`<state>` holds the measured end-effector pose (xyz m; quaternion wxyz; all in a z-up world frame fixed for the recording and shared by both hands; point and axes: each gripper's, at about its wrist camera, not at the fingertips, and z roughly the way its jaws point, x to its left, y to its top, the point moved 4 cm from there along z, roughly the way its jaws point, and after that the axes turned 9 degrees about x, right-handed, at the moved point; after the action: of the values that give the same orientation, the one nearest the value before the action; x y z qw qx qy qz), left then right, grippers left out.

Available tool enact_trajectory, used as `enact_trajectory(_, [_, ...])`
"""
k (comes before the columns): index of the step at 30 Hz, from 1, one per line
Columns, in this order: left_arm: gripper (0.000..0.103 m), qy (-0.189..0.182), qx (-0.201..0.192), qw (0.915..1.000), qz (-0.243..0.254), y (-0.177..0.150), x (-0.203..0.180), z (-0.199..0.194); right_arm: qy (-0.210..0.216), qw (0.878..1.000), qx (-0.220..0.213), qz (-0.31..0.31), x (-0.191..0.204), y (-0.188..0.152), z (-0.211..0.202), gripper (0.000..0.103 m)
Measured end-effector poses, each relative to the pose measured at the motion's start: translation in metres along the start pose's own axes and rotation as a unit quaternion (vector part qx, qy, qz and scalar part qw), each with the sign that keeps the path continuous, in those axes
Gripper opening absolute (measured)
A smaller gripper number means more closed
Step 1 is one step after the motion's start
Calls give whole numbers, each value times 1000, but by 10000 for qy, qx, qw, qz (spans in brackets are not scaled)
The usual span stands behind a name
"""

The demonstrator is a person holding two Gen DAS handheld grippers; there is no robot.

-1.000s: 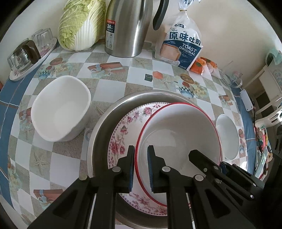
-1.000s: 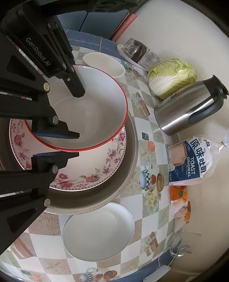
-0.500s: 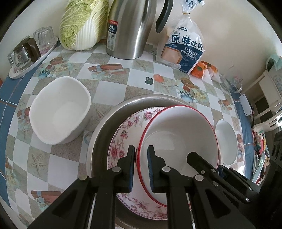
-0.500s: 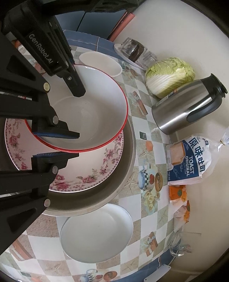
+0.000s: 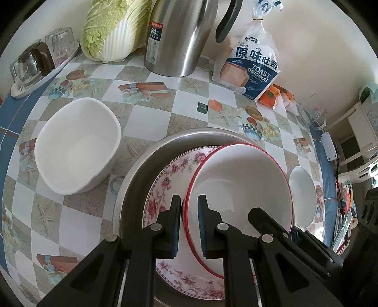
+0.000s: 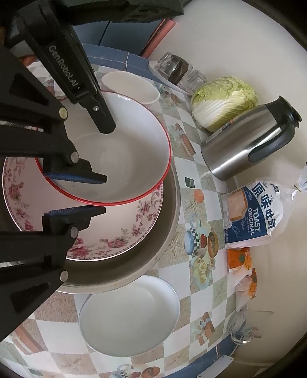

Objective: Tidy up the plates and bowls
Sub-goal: 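Carry the strawberry bowl with both tools and lower it onto the floral plate, then open both tools and release the strawberry bowl in the basin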

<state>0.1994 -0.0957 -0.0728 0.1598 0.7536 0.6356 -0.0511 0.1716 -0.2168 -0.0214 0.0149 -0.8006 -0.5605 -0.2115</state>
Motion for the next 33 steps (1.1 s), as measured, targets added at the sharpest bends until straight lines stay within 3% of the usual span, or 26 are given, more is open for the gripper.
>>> enact_trajectory(12, [17, 137, 230, 9996, 55, -4, -3, 6, 15, 10000, 37, -37, 2, 0, 0, 28])
enact_trajectory(27, [22, 94, 7, 9999, 106, -4, -4, -20, 38, 10000, -40, -46, 0, -1, -12, 29])
enact_trajectory(33, [35, 178, -216, 9995, 165, -7, -5, -42, 32, 9996, -266, -23, 0, 0, -35, 29])
